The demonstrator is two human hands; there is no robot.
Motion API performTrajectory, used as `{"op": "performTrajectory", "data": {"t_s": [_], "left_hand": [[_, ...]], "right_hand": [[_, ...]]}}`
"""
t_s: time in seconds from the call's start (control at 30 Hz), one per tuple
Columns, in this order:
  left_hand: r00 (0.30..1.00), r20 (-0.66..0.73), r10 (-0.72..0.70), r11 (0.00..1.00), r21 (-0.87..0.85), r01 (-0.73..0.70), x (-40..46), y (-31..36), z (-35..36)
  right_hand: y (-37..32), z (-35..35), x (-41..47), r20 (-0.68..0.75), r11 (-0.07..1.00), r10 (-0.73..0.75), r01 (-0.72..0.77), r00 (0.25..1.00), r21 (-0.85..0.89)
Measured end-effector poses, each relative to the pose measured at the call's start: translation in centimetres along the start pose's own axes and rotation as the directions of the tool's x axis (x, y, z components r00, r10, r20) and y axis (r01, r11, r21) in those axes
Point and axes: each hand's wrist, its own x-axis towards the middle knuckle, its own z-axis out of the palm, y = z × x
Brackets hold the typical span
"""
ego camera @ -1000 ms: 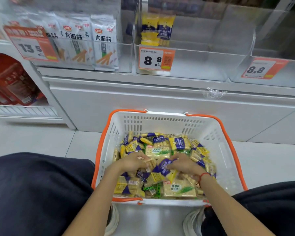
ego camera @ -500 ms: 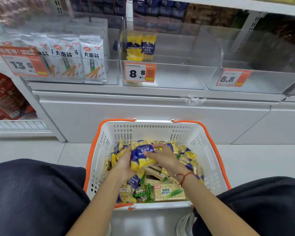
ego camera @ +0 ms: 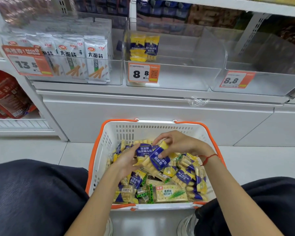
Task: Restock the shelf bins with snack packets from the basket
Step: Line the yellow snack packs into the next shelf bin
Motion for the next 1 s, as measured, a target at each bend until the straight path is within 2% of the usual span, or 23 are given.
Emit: {"op": "performTrajectory", "data": {"t_s": [0.07,0.23,0.3,0.37,0.43,0.53,0.6,0.67,0.73,0.8,0.87,0.93,1.0], "left_hand": [[0.998,0.054,-0.013,0.998,0.059,0.01,-0.3,0.1,0.2],[0.993,0.121,0.008,0.986,0.165,-0.028,-0.2,-0.2,0.4],[0.99,0.13,0.045,0.985,0.159,-0.066,0.2,-0.3,0.2],[0.996,0.076,0.038,0.987,0.153,-0.049,0.4,-0.1,-0.1],[0.998,0.057,-0.018,0.969,0.248,0.003,0.3,0.4,-0.7],[0.974,0.176,-0.143,0.896,0.442,0.051,0.6,1.1,-1.9],[0.953,0.246,-0.179,0.884,0.465,0.046,0.3,1.2,-1.9],[0.94,0.291,-0.178,0.925,0.376,0.059,-0.1,0.9,-1.7],[0.933,0.321,-0.16,0.978,0.181,0.106,-0.3,0.5,-1.9],[0.932,0.337,-0.135,0.989,-0.016,0.149,-0.4,0.2,-2.4],[0.939,0.332,-0.087,0.979,-0.145,0.142,-0.3,-0.1,-2.4],[0.958,0.286,-0.009,0.977,-0.204,0.07,-0.3,-0.4,-1.9],[0.975,0.21,0.068,0.967,-0.253,-0.013,0.0,-0.8,-1.3]], "right_hand": [[-0.1,0.8,0.2,-0.018,0.998,0.004,-0.005,1.0,-0.068],[0.7,1.9,1.0,-0.074,0.999,0.001,-0.003,0.997,-0.032],[0.9,1.9,1.3,-0.108,0.999,0.004,0.0,0.994,0.036],[1.3,1.6,1.5,-0.12,0.989,0.028,-0.01,0.992,0.145],[1.7,1.3,1.5,-0.074,0.987,0.056,-0.044,0.996,0.154],[2.1,0.7,1.4,0.065,0.986,0.154,-0.157,0.986,0.05],[2.4,0.4,1.4,0.159,0.976,0.205,-0.213,0.966,0.037],[2.7,0.3,1.5,0.161,0.961,0.23,-0.25,0.96,0.118],[3.4,0.4,1.8,0.112,0.891,0.252,-0.275,0.961,0.36],[3.8,0.9,2.0,0.072,0.711,0.266,-0.246,0.961,0.659],[4.1,1.9,2.3,0.044,0.496,0.29,-0.189,0.956,0.848],[4.2,3.1,2.7,0.018,0.407,0.308,-0.149,0.951,0.901],[3.9,3.9,3.0,-0.017,0.437,0.291,-0.117,0.957,0.892]]}}
